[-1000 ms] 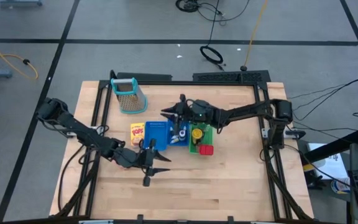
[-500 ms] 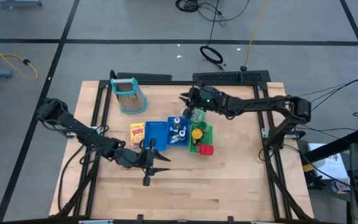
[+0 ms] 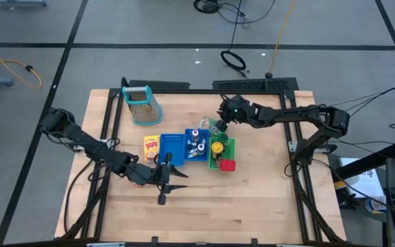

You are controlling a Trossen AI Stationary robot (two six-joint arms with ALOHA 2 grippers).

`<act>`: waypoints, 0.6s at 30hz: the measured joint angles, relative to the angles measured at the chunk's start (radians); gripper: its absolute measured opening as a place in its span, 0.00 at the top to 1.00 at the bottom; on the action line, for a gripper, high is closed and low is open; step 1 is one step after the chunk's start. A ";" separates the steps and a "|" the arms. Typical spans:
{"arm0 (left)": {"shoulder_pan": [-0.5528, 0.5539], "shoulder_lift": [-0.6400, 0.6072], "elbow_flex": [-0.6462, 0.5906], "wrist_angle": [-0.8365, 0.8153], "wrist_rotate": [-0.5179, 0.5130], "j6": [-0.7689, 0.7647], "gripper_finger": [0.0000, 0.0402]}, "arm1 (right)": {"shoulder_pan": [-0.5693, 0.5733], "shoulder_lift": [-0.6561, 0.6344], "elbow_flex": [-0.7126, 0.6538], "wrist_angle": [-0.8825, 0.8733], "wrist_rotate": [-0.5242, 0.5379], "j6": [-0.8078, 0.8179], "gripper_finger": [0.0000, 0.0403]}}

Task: Pick & Place Kitchen Items
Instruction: Put the green cereal box into the left blue bin

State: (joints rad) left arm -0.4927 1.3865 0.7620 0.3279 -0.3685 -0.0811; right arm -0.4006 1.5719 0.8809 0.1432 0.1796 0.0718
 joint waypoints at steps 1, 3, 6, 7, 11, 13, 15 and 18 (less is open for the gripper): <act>0.001 0.000 0.000 -0.001 0.000 0.000 0.60 | -0.003 0.000 -0.008 0.000 0.000 0.004 0.85; 0.000 0.000 0.000 -0.003 0.000 0.001 0.60 | -0.008 0.000 -0.021 0.001 -0.001 0.012 0.85; 0.001 0.000 0.000 -0.005 0.000 0.002 0.60 | -0.017 0.000 -0.034 0.000 -0.005 0.014 0.85; 0.001 0.000 0.000 -0.006 0.000 0.002 0.60 | -0.021 0.000 -0.038 -0.001 -0.016 0.014 0.85; 0.001 0.000 0.000 -0.009 -0.014 0.013 0.60 | -0.033 0.000 -0.057 -0.008 -0.007 0.022 0.85; 0.001 0.000 0.000 -0.009 -0.054 0.026 0.60 | -0.048 0.000 -0.058 -0.006 -0.001 0.046 0.85; 0.002 0.000 0.000 -0.010 -0.081 0.033 0.60 | -0.067 0.000 -0.058 -0.005 -0.034 0.068 0.85; 0.002 0.000 0.000 -0.012 -0.084 0.035 0.60 | -0.084 0.000 -0.058 -0.026 -0.122 0.072 0.85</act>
State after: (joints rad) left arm -0.4911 1.3869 0.7616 0.3163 -0.4522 -0.0463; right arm -0.4847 1.5723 0.8230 0.1169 0.0573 0.1435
